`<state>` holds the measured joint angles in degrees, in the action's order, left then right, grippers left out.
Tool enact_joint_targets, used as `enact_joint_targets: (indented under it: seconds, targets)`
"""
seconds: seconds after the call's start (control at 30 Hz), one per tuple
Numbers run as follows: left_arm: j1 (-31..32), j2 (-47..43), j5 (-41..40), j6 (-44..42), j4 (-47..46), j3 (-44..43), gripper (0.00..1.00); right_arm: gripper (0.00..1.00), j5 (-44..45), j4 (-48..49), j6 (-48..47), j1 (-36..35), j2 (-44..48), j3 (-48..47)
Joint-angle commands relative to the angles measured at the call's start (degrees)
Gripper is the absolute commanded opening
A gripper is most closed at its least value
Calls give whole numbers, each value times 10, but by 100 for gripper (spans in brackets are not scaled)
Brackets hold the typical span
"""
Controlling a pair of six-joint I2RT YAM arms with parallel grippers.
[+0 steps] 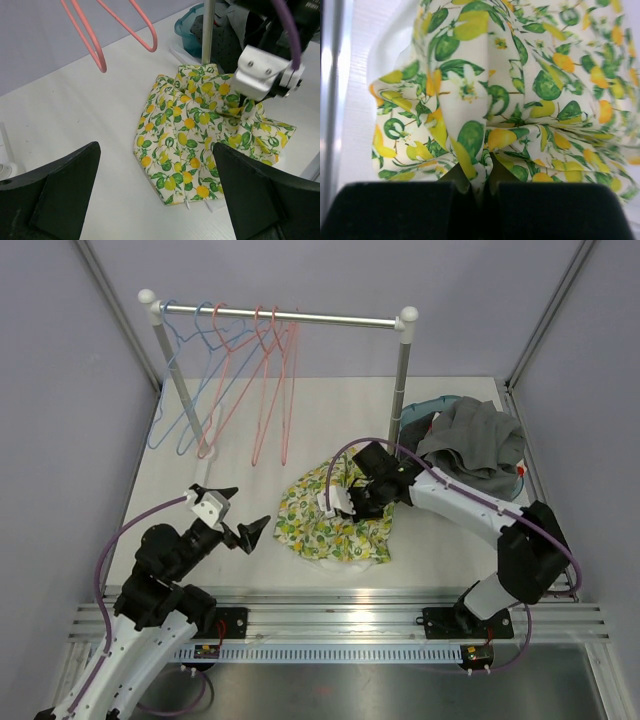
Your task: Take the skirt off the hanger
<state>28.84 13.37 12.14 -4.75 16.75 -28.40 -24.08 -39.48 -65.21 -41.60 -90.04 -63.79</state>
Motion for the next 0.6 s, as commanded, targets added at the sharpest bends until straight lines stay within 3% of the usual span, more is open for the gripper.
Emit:
enact_joint_targets:
  seconds: [0.0, 0.17, 0.27, 0.33, 0.37, 0.4, 0.57]
  targets:
    - [-1, 3, 11, -10, -18, -1, 99, 0, -68, -87, 42, 13, 90, -83]
    - [-1, -1, 7, -12, -20, 1, 99, 0, -173, -259, 49, 120, 116, -237]
    - [-2, 0, 5, -12, -22, 2, 99, 0, -171, -243, 145, 195, 138, -319]
    - [-2, 3, 4, -13, -22, 2, 99, 0, -141, -193, 237, 247, 160, -335]
    - [-2, 3, 4, -12, -22, 2, 99, 0, -78, -130, 333, 259, 169, -345]
    - [-2, 5, 4, -12, -21, 2, 99, 0, -46, -108, 364, 274, 181, -353]
    - [-2, 4, 3, -13, -21, 3, 99, 0, 62, -101, 411, 327, 172, -467]
